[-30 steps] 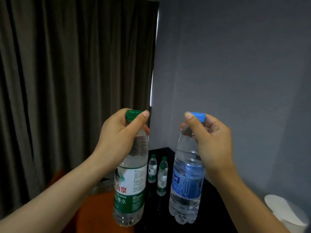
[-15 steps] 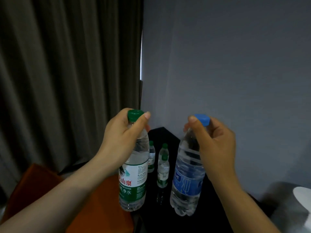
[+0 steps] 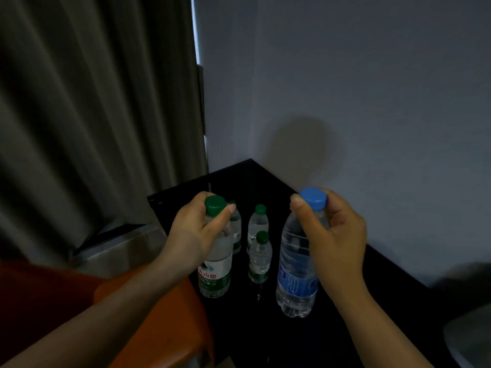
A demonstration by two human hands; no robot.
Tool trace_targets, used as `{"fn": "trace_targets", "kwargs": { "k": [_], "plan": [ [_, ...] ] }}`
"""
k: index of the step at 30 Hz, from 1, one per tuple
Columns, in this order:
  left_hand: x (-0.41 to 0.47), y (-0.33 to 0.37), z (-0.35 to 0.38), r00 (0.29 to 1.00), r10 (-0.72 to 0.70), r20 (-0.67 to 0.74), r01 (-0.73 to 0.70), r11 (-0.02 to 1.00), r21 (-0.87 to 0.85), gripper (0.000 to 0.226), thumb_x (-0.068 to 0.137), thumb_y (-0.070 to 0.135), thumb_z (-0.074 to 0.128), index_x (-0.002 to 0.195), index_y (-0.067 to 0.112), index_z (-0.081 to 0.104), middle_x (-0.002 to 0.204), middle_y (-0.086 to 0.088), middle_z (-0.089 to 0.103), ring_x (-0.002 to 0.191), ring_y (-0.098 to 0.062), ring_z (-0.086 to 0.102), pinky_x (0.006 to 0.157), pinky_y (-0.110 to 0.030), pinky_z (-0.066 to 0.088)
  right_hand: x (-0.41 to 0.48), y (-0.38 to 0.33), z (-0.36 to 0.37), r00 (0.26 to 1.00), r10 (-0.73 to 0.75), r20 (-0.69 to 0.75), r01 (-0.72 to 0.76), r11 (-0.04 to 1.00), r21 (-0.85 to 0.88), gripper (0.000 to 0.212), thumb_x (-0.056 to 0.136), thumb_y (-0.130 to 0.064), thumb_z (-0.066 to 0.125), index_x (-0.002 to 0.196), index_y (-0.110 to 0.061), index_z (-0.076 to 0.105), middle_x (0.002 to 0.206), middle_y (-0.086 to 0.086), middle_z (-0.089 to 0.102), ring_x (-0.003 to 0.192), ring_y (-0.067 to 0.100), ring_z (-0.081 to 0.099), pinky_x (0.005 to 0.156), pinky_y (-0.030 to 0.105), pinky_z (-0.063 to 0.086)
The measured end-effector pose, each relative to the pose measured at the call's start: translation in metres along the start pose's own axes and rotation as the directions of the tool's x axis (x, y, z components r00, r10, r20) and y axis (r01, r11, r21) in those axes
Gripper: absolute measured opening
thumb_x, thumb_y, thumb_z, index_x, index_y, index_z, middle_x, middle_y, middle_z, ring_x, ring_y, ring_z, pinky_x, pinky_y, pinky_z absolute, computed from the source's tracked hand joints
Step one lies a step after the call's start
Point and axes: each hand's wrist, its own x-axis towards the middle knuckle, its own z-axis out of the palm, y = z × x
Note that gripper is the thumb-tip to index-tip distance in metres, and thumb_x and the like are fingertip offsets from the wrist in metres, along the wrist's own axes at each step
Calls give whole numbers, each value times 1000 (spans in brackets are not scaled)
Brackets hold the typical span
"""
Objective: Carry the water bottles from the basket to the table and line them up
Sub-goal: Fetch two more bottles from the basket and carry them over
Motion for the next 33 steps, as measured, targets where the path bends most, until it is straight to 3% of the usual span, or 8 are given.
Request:
{"fn": "trace_targets", "kwargs": {
  "k": [4,8,10,14,18,25,30,33],
  "plan": [
    [25,-46,17,995,-53,82,49,998,51,17,89,33,61,91,16,57,82,2,67,74,-3,61,58,-12,43,0,24,6,999,43,-18,-43,998,-46,13,74,-31,66,85,-24,66,76,-18,68,72,-7,63,66,5,45],
    [43,-89,31,984,-12,178,-7,995,104,13,89,29,62,84,20,54,71,9,56,66,7,56,53,-6,37,-7,42,11,997,66,-48,-72,986,-152,5,75,-30,65,79,-28,64,73,-20,66,70,-7,61,65,4,43],
    [49,-108,39,971,-10,239,-21,992,127,18,90,31,60,83,16,52,67,4,52,63,-1,54,52,-10,35,-11,52,13,991,108,-74,-117,985,-129,7,73,-28,68,78,-31,65,75,-16,67,72,-5,62,67,6,46],
    [54,-141,56,937,-62,345,19,992,127,27,93,34,55,87,9,51,71,-15,50,62,-23,51,56,-25,35,-22,70,12,966,237,-104,-253,951,-178,23,68,-34,70,87,-21,68,84,-8,71,77,2,67,68,11,50],
    [55,-163,67,931,-34,364,-5,994,105,25,93,33,54,79,15,43,66,-8,44,59,-16,48,57,-28,36,-34,85,12,955,293,-55,-297,915,-273,23,72,-30,69,94,-23,68,91,-14,70,86,1,67,72,9,50],
    [56,-188,77,933,-35,358,0,995,96,25,93,31,54,97,6,54,81,-17,58,72,-25,59,66,-46,49,-46,111,18,904,426,12,-392,841,-373,33,72,-44,66,104,-39,62,106,-28,65,100,-7,62,79,11,52],
    [58,-195,80,940,-43,338,15,996,88,24,92,32,55,98,8,55,81,-15,60,73,-23,60,64,-43,49,-47,118,25,907,418,57,-358,835,-418,29,73,-42,65,101,-44,58,104,-37,62,99,-10,60,79,10,50],
    [57,-200,82,935,-18,354,-20,994,105,23,91,29,59,101,8,56,82,-10,61,75,-19,60,60,-23,47,-47,123,28,895,435,98,-357,831,-428,28,78,-30,68,99,-44,56,102,-40,60,100,-11,59,79,10,50]
  ]
}}
